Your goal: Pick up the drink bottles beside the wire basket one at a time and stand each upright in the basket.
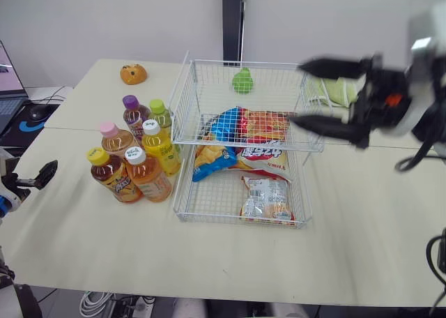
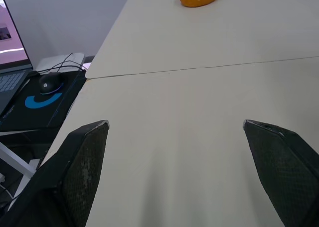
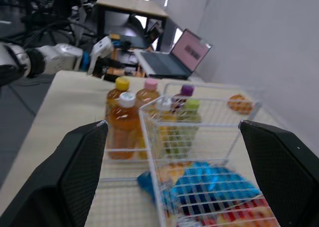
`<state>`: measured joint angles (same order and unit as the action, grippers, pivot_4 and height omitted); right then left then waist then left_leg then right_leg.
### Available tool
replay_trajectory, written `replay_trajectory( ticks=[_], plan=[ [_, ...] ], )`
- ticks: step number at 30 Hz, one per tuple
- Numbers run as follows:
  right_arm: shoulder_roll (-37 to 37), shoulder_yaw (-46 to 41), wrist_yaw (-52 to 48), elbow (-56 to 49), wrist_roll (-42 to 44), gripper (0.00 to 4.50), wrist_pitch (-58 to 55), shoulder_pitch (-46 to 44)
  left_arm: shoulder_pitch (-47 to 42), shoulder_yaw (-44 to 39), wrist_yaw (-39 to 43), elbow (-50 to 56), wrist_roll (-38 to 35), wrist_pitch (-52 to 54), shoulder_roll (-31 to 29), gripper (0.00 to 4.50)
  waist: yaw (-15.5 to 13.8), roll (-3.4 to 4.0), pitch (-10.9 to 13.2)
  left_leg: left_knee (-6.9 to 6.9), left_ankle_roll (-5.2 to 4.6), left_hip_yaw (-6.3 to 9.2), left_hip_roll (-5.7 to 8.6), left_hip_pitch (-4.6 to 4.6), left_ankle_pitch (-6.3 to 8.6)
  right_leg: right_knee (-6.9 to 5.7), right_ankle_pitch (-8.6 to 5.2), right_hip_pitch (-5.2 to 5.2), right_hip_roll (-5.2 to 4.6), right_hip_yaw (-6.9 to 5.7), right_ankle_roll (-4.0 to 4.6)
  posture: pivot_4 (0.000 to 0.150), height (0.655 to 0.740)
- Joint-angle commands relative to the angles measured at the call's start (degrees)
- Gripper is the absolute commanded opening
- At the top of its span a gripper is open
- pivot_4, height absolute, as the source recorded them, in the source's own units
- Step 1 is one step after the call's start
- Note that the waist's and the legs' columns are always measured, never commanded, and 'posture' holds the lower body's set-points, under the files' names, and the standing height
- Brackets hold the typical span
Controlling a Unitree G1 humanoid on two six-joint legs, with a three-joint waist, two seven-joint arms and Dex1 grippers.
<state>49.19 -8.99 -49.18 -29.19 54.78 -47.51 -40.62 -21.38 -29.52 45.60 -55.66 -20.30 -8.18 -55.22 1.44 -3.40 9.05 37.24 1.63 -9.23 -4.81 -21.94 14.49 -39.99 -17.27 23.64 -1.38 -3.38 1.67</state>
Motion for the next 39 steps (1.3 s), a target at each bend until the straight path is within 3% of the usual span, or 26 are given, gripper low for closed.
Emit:
replay_trajectory(
  ticks=[1, 11, 13, 19, 26, 32, 39],
  plan=[
    [-0.6, -0.4, 0.7, -2.9, -2.2, 4.50, 3.4, 1.5, 1.7, -2.2, -0.3, 4.4, -1.9, 1.1, 0.1, 4.49, 0.1, 0.01, 0.0, 0.03, -0.02, 0.00, 0.01, 0.01, 0.01, -0.02, 0.00, 0.00, -0.02, 0.00, 0.00, 0.150, 0.7400],
    [-3.8, 0.2, 4.5, -4.5, -0.7, 4.50, 3.8, 2.2, 9.7, -8.0, 1.7, 16.5, -8.2, 8.2, 0.4, 4.49, 0.4, 0.00, 0.0, 0.02, 0.00, 0.15, -0.06, 0.01, 0.00, -0.05, -0.02, -0.02, 0.02, -0.20, 0.03, 0.150, 0.7400],
    [-4.2, 0.5, 4.6, -4.7, -0.9, 4.50, 4.1, 2.5, 13.8, -11.1, 2.3, 24.2, -11.3, 11.1, 1.5, 4.49, 0.4, -0.01, 0.0, 0.03, 0.00, 0.18, -0.06, 0.00, 0.01, -0.01, -0.01, -0.06, 0.02, -0.21, 0.02, 0.150, 0.7400],
    [-4.8, 0.5, 3.2, -4.0, 1.0, 4.50, 3.7, 1.7, 38.3, -26.5, -2.2, 62.6, -24.1, 27.6, 10.7, 4.49, 1.1, 0.00, 0.0, 0.00, 0.00, 0.25, -0.03, 0.05, 0.02, 0.08, -0.02, -0.19, -0.04, -0.18, 0.02, 0.150, 0.7400],
    [-5.8, 4.2, -2.9, 0.8, 0.1, 4.50, 4.7, -2.2, 57.6, -36.3, -3.4, 85.0, -36.1, 37.3, 19.4, 4.49, 0.7, 0.06, 0.0, -0.04, -0.23, 0.67, 0.09, 0.17, 0.13, 0.05, -0.05, -0.38, -0.01, -0.39, 0.02, 0.150, 0.7400],
    [-7.7, 6.5, -4.2, 1.0, -0.5, 4.50, 5.3, -3.2, 58.1, -33.4, -9.3, 91.6, -37.2, 36.5, 23.4, 4.49, -0.1, 0.07, 0.0, -0.02, -0.27, 0.87, 0.19, 0.10, 0.12, 0.07, -0.05, -0.42, -0.01, -0.45, 0.05, 0.150, 0.7400],
    [-7.2, 5.6, -5.5, 2.3, -1.4, 4.50, 6.3, -2.4, 47.4, -23.3, -16.6, 88.2, -30.0, 35.2, 21.2, 4.49, 0.1, 0.07, 0.0, -0.04, -0.27, 0.93, 0.21, 0.06, 0.12, 0.10, -0.04, -0.44, 0.01, -0.45, 0.06, 0.150, 0.7400]
  ],
)
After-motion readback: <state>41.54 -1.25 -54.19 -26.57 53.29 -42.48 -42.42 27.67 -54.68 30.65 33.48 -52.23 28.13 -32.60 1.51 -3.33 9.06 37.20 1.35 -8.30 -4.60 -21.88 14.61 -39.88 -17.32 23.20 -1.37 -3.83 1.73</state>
